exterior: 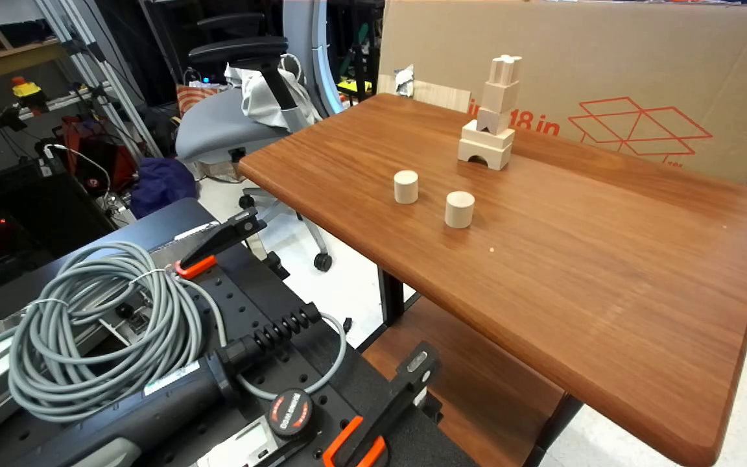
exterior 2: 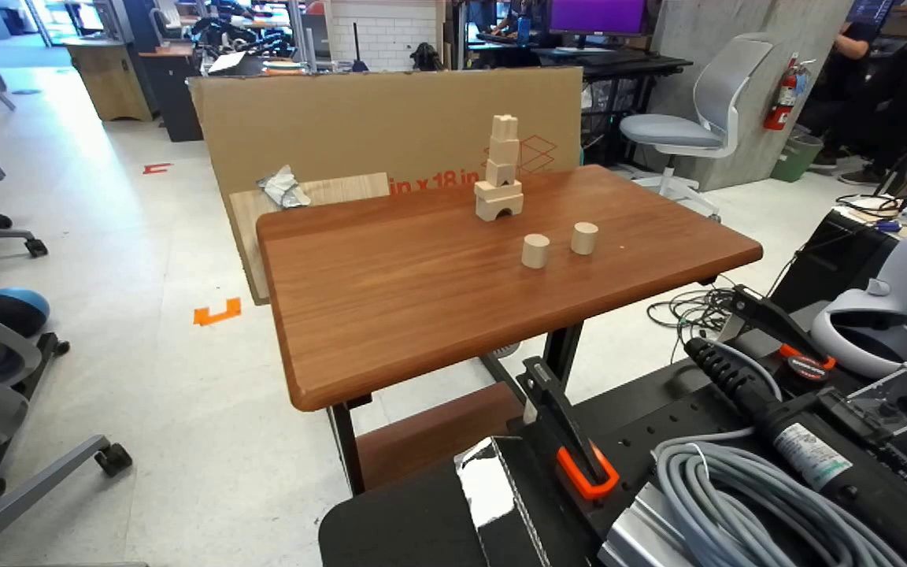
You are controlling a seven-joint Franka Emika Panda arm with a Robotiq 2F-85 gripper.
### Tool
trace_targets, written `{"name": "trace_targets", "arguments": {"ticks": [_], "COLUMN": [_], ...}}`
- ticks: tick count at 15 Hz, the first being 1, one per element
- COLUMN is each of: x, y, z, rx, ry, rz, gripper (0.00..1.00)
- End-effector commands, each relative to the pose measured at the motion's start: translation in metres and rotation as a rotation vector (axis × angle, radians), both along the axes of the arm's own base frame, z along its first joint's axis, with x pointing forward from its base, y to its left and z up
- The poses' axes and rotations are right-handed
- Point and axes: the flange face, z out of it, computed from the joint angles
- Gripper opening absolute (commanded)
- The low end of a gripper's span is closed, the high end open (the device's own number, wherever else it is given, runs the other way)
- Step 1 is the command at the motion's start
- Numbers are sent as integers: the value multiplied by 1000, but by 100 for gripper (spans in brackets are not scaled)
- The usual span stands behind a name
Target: Remove the X-shaped block from the top of the stack.
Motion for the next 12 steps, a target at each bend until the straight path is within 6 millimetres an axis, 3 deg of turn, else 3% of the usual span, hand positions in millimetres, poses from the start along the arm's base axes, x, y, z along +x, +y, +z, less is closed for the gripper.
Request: {"name": "trace_targets", "arguments": {"ticks": [1, 5, 8, 12], "x": [41, 92, 133, 172], "y": [-2, 3, 7, 16], "z": [-2, -15, -37, -66], "rx": [17, 18, 11, 26], "ry": [-73, -149, -143, -87], "rz": [-58, -98, -128, -124], "gripper": [100, 100, 100, 100]}}
